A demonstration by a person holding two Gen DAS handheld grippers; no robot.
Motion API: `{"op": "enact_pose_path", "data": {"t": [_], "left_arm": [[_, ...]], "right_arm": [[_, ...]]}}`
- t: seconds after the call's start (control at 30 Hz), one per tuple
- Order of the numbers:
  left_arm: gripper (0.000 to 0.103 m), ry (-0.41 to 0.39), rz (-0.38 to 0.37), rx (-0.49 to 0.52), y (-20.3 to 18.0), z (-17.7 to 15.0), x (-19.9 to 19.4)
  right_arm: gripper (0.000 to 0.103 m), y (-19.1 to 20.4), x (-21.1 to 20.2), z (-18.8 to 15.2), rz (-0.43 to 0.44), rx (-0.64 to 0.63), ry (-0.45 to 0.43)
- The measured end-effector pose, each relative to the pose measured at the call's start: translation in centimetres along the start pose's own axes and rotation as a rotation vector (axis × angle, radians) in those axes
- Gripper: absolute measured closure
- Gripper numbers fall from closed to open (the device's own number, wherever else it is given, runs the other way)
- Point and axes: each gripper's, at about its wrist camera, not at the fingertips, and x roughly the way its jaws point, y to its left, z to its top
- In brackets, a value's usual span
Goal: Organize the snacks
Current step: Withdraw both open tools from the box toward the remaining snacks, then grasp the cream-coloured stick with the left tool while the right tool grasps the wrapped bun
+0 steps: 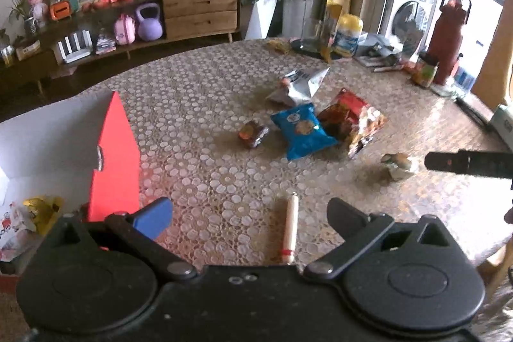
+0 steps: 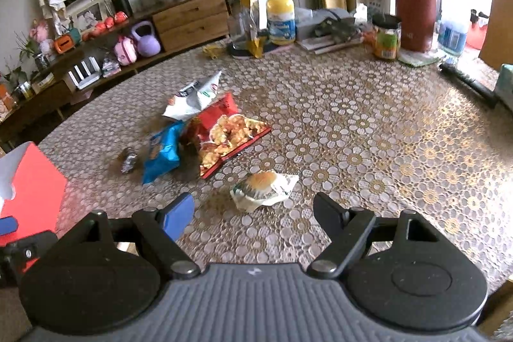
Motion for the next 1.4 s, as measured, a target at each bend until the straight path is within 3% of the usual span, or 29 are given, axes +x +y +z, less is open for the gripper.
{"op": "enact_pose_path", "data": {"t": [0.27,0.47,0.63,0.7,0.83,0.87,1.03,1.13,1.23,1.4], "left_arm": [[0.005,0.061,0.008,0.030,-0.9,-0.6,3.7],[0.021,0.087,-0.013,0.064,-1.8,-0.8,5.5],[0.032,0.108,-0.051,0.087,-2.4,-1.3,6.6],[0.044,0.122,-0.075,0.090,-2.6,-1.4,7.0],[0.051,0.144,-0.099,0.083,-2.8,-1.7,7.8],[0.058,0.148,-0.104,0.077,-2.8,-1.8,8.0],[0.072,0.132,-0.081,0.121,-3.4,-2.0,8.2],[0.094,0.123,-0.079,0.138,-3.8,-2.1,8.1],[0.095,0.117,-0.069,0.166,-4.4,-2.2,8.0],[0.096,0.131,-0.102,0.127,-3.5,-2.1,7.8]], "right_arm": [[0.021,-0.6,4.6,0.4,-0.019,0.024,0.042],[0.021,-0.2,6.8,0.4,-0.023,0.025,0.065],[0.037,-0.1,8.1,0.1,-0.052,0.042,0.088],[0.040,-0.2,8.4,0.0,-0.041,0.061,0.092],[0.042,0.1,8.3,-0.2,-0.043,0.047,0.084],[0.043,0.1,8.3,-0.2,-0.043,0.046,0.084],[0.044,0.1,8.2,-0.5,-0.045,0.046,0.083],[0.044,0.2,7.9,-0.7,-0.049,0.045,0.081],[0.044,0.2,7.6,-0.9,-0.051,0.047,0.082],[0.045,0.2,6.4,-1.3,-0.035,0.050,0.077]]}}
